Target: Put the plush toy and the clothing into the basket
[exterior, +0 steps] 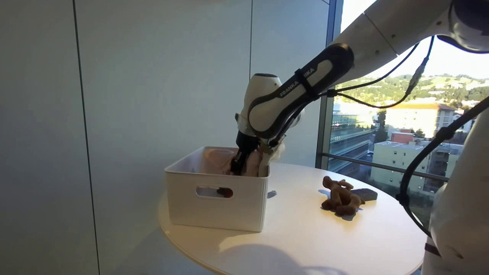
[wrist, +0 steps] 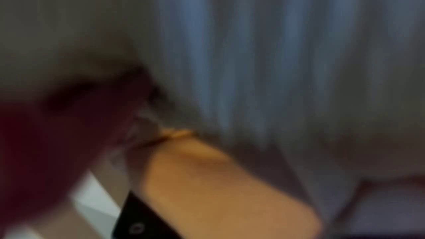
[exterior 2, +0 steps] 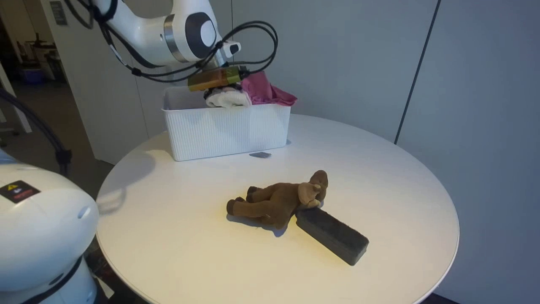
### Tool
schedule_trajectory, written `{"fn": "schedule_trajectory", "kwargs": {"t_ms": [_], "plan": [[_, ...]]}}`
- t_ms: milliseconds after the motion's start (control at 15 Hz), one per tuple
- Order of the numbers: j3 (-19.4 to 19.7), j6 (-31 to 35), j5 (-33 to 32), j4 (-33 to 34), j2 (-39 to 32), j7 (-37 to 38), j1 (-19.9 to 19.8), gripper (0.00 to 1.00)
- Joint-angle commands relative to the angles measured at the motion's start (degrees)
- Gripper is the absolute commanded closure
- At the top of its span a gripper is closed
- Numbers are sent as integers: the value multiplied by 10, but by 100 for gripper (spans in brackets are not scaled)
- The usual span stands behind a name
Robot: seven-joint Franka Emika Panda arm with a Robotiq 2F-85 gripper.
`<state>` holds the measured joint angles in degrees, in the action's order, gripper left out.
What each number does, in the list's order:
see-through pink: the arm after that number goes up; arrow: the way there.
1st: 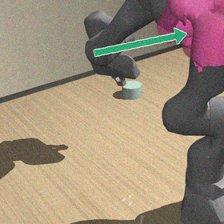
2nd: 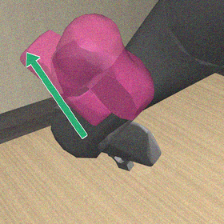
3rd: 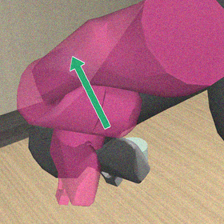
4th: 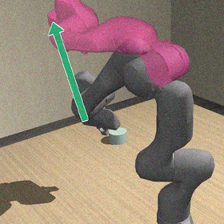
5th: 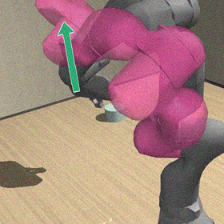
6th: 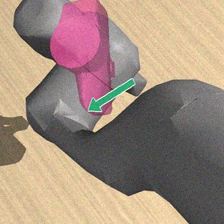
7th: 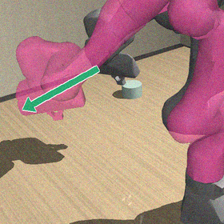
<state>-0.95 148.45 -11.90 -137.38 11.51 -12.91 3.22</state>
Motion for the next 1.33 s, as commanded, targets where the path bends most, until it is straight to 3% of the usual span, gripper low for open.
{"fn": "schedule_trajectory", "kwargs": {"t_ms": [0,200,533,933,1267], "plan": [[2,-53,38,24,-32,-67,12,57],[-14,-63,-4,10,11,-52,10,35],[-15,-52,-10,-16,147,-30,3,1],[41,-120,-12,-34,278,22,-74,0],[129,-152,-28,-67,279,21,-169,0]]}}
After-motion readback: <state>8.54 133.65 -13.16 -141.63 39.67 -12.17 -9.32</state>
